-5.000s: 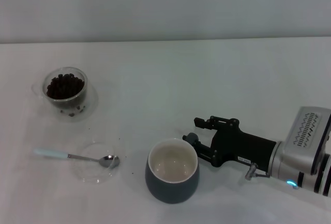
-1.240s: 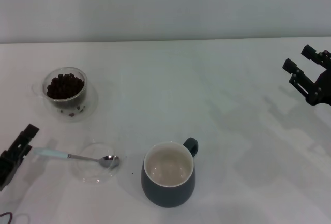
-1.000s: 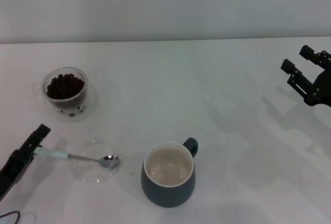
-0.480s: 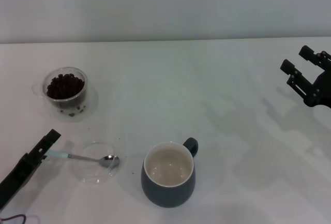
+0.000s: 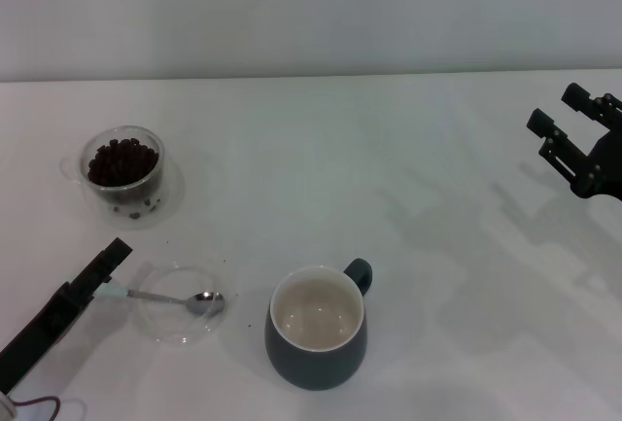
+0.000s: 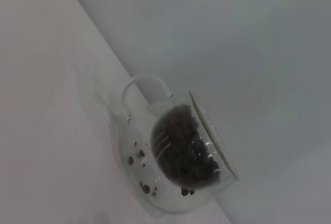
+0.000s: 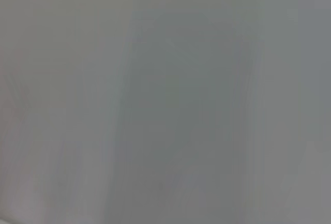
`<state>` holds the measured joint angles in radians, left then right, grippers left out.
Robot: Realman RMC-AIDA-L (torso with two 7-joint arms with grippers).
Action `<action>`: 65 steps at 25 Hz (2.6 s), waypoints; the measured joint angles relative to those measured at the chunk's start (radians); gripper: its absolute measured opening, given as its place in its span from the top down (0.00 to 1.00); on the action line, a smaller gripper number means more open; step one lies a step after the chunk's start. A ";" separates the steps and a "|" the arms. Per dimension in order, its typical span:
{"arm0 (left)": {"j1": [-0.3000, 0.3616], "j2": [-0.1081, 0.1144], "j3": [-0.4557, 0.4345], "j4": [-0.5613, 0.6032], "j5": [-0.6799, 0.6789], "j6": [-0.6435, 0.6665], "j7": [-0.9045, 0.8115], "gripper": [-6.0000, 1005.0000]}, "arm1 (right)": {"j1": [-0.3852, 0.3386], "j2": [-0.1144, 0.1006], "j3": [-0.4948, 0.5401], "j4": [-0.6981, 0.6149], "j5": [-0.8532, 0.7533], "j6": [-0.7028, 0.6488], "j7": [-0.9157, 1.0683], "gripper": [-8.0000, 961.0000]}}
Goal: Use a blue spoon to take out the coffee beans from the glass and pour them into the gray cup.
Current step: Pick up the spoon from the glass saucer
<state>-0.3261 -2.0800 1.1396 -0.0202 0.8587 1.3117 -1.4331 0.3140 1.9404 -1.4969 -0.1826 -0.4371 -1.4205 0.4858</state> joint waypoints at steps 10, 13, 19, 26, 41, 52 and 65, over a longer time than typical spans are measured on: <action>-0.002 0.000 0.000 0.003 0.001 0.002 -0.006 0.12 | -0.003 0.000 0.000 0.000 0.002 0.002 0.001 0.43; -0.002 0.000 0.000 0.003 -0.001 0.003 -0.008 0.12 | -0.003 0.000 0.000 0.000 0.003 0.002 0.001 0.43; -0.002 0.001 -0.002 0.003 -0.005 0.005 -0.009 0.13 | -0.002 0.001 0.000 0.000 0.003 0.004 -0.003 0.43; -0.003 0.005 -0.002 0.003 -0.007 -0.002 -0.024 0.16 | -0.004 0.002 0.000 0.000 0.001 0.000 -0.005 0.43; -0.017 0.005 -0.002 0.003 -0.003 -0.072 -0.066 0.58 | 0.000 -0.003 0.000 0.000 0.000 -0.002 -0.006 0.43; -0.011 0.000 -0.008 0.003 -0.007 -0.072 -0.054 0.70 | -0.001 -0.006 0.000 0.000 0.000 0.000 -0.006 0.43; -0.007 0.000 -0.012 0.012 -0.012 -0.069 -0.044 0.86 | -0.007 -0.003 0.000 0.000 0.003 0.002 -0.007 0.44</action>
<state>-0.3333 -2.0800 1.1274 -0.0078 0.8464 1.2425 -1.4772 0.3068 1.9373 -1.4971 -0.1825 -0.4341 -1.4180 0.4786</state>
